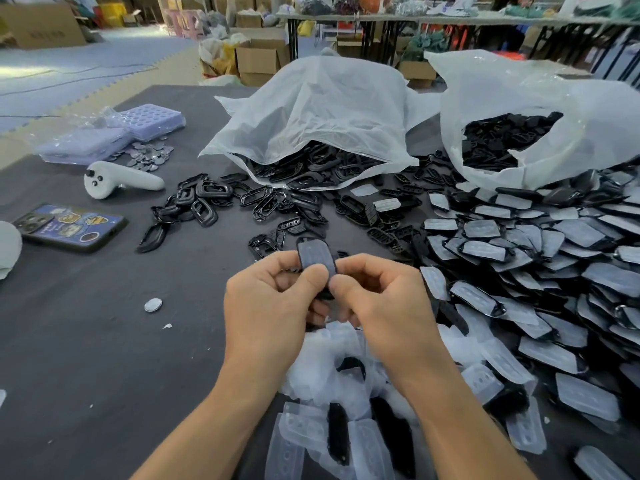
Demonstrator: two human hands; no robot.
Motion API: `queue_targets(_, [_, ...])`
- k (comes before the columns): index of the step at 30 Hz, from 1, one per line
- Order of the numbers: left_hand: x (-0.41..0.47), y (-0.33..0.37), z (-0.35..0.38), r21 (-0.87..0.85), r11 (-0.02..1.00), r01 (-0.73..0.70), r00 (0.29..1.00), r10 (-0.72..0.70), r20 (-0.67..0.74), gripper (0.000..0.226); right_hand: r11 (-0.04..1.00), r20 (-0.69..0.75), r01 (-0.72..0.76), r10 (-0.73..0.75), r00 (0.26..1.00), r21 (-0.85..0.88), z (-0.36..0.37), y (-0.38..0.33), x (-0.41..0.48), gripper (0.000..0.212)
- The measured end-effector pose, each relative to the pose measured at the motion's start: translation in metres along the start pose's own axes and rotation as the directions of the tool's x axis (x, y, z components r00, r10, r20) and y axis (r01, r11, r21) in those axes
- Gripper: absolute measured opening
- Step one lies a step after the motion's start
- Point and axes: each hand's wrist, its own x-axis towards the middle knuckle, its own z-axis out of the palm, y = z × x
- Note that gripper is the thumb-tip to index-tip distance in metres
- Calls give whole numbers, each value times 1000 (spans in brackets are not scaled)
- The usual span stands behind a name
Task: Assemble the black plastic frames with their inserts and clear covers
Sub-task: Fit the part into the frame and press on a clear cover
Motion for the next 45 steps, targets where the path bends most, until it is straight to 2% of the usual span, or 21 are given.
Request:
queue_targets(4, [3, -4, 0, 33, 999, -17, 1000, 17, -2, 21, 996, -57, -14, 9, 998, -90, 0, 3, 1, 17])
queue_targets(6, [5, -5, -2, 65, 997, -34, 999, 35, -8, 14, 993, -71, -32, 24, 997, -109, -1, 5, 2, 11])
queue_targets(9, [13, -6, -10, 39, 999, -16, 999, 17, -37, 22, 984, -51, -26, 17, 999, -176, -5, 5, 3, 5])
queue_targets(13, [17, -7, -14, -3, 998, 55, 998, -55, 17, 32, 973, -68, -23, 8, 998, -230, -7, 6, 4, 11])
queue_targets(17, [12, -8, -7, -49, 993, 111, 993, -109, 35, 29, 993, -80, -24, 15, 997, -115, -2, 9, 3, 9])
queue_targets(20, [12, -9, -6, -36, 995, 98, 994, -96, 46, 27, 990, -57, -1, -8, 998, -143, -1, 10, 2, 15])
queue_targets(25, [15, -11, -7, 94, 994, 56, 998, -59, 27, 32, 991, -56, -70, 64, 996, -110, -3, 9, 4, 18])
queue_targets(30, [11, -13, -4, 338, 939, -61, 997, 73, -24, 18, 992, -77, -75, 67, 995, -102, -1, 8, 4, 21])
queue_targets(36, [12, -15, -8, 297, 951, -79, 997, 78, 16, 3, 995, -145, -77, 86, 986, 67, -6, 4, 6, 38])
queue_targets(39, [15, -16, -10, 296, 953, -65, 988, 20, 153, 8, 994, -95, -78, 84, 992, 72, -7, 3, 6, 43])
queue_targets(41, [17, -15, -9, 304, 947, -102, 977, 37, 212, 10, 993, -77, -95, 101, 992, 71, -7, 4, 6, 44])
queue_targets(45, [16, -15, -5, 329, 930, -162, 981, 114, 158, 25, 997, -100, -76, 79, 992, 33, -8, 6, 6, 37])
